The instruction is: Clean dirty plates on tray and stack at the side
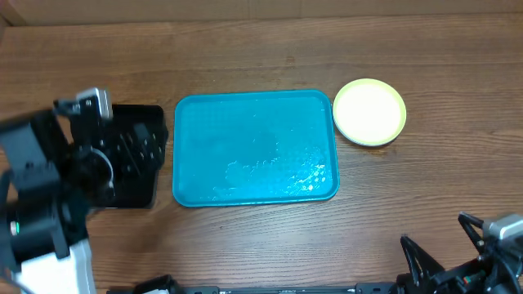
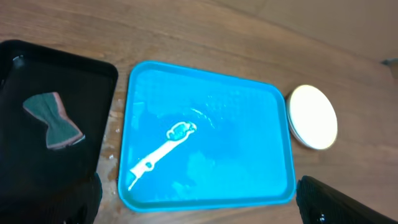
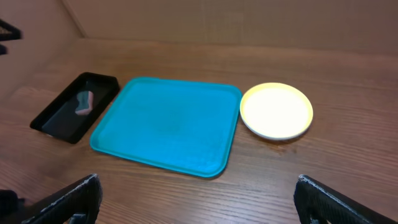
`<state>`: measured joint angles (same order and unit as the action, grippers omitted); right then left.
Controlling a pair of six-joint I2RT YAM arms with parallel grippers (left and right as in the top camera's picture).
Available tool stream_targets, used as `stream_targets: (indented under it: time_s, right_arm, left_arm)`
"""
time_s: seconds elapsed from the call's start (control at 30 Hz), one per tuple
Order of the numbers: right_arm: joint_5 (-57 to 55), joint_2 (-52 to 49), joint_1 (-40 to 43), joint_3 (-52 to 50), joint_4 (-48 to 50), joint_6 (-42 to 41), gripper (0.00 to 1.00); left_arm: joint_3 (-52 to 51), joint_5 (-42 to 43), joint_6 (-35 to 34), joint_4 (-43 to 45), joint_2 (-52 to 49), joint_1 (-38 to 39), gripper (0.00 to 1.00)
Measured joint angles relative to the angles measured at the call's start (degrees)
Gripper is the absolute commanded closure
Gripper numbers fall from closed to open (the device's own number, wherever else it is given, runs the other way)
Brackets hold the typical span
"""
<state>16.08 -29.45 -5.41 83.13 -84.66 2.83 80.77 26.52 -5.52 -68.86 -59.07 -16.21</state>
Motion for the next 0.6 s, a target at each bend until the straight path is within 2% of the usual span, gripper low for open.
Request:
stream_targets:
  time_s: [0.37, 0.6]
  right_arm:
    - [-0.5, 0.0, 0.0, -1.0, -0.2, 0.0, 0.00]
    - [-0.5, 0.0, 0.0, -1.0, -0.2, 0.0, 0.00]
  left_arm:
    - [-9.3, 0.7, 0.2, 0.1, 28.6, 0.0, 0.00]
    - [-10.4, 0.5, 0.2, 0.0, 31.8, 0.0, 0.00]
